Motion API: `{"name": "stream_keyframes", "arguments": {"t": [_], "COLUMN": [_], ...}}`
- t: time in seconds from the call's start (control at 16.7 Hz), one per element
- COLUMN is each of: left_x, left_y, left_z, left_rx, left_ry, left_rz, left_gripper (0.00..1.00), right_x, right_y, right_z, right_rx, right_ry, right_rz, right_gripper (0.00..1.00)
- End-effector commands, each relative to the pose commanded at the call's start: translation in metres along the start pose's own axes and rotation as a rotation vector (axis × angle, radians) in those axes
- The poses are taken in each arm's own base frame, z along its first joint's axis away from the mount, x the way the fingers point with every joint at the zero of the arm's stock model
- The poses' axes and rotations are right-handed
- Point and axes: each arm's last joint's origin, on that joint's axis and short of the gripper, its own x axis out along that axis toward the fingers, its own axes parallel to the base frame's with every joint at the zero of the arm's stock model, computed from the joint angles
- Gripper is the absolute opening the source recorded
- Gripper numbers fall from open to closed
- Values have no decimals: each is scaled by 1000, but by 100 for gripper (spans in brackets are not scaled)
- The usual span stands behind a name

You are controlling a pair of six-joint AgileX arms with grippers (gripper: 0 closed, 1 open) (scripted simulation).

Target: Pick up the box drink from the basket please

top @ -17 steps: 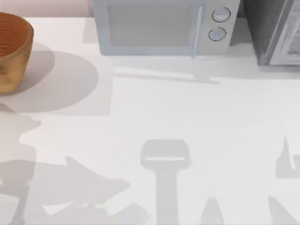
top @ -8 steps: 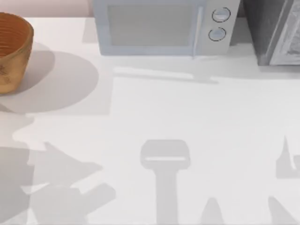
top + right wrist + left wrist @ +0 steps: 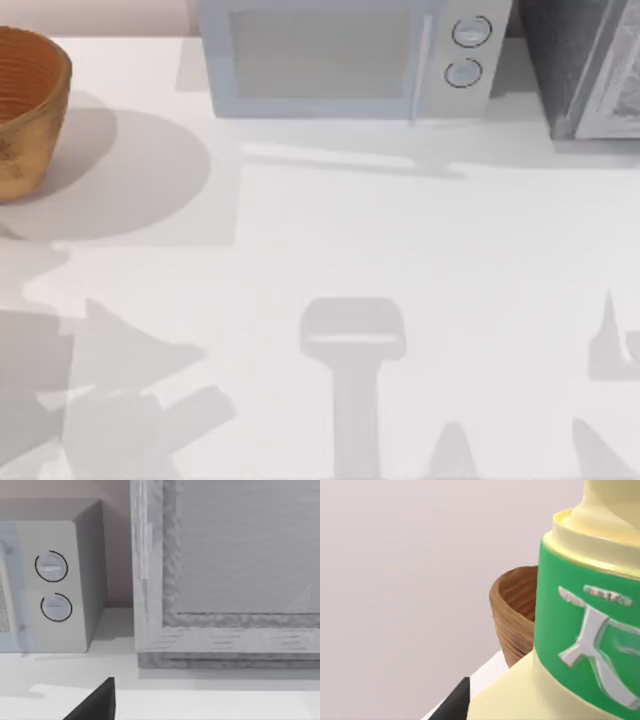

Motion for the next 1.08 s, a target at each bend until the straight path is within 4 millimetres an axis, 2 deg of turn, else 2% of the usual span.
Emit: {"name": "stream_keyframes", "arguments": {"t": [0.72,1.08], "left_x": [0,0], "left_y": [0,0], "left_z": [0,0], "left_rx": [0,0], "left_ry": [0,0], "left_rz": [0,0], "left_gripper": [98,100], "right_x": [0,0], "right_y": [0,0], "right_z": [0,0], "right_rx": [0,0], "right_ry": [0,0], "right_rz": [0,0], "right_gripper": [100,100]}}
